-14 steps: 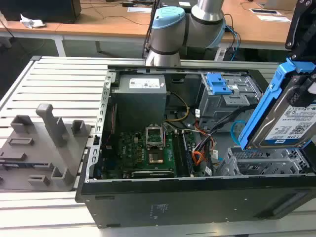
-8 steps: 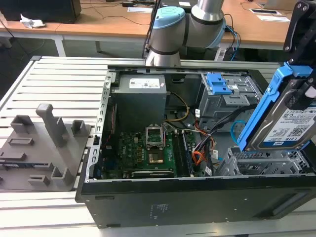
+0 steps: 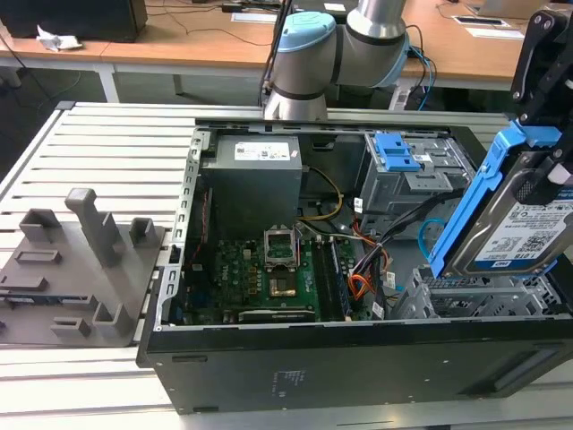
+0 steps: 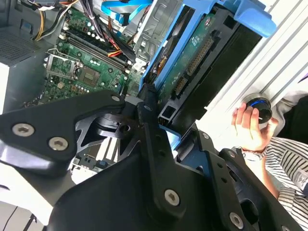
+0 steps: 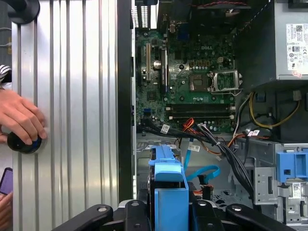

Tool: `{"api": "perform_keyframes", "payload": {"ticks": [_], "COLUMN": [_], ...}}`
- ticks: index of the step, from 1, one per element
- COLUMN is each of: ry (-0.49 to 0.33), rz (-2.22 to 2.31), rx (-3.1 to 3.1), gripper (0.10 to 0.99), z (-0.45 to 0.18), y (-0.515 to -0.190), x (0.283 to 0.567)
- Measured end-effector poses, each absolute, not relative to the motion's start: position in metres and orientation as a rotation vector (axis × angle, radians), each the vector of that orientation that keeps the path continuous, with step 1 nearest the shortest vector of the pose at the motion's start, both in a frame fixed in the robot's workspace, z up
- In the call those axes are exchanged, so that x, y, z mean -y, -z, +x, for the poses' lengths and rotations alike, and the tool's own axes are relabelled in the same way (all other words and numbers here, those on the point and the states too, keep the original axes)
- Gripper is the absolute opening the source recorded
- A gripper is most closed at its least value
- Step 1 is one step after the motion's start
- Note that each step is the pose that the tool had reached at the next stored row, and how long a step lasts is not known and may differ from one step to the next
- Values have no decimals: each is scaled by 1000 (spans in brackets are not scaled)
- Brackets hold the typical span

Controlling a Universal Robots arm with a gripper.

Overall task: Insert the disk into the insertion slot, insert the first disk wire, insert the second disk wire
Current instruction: 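Insert the disk into the insertion slot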

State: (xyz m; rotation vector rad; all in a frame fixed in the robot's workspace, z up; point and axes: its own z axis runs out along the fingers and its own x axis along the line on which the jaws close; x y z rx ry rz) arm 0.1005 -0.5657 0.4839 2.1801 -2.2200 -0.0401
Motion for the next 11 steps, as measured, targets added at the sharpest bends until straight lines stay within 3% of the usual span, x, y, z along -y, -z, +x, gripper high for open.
{"api": "perform_keyframes", "payload": {"ticks": [11], "ry": [40], "rz": [2180], "rx": [2220], "gripper": [365], "z": [100], "y": [-476], "x": [566]}}
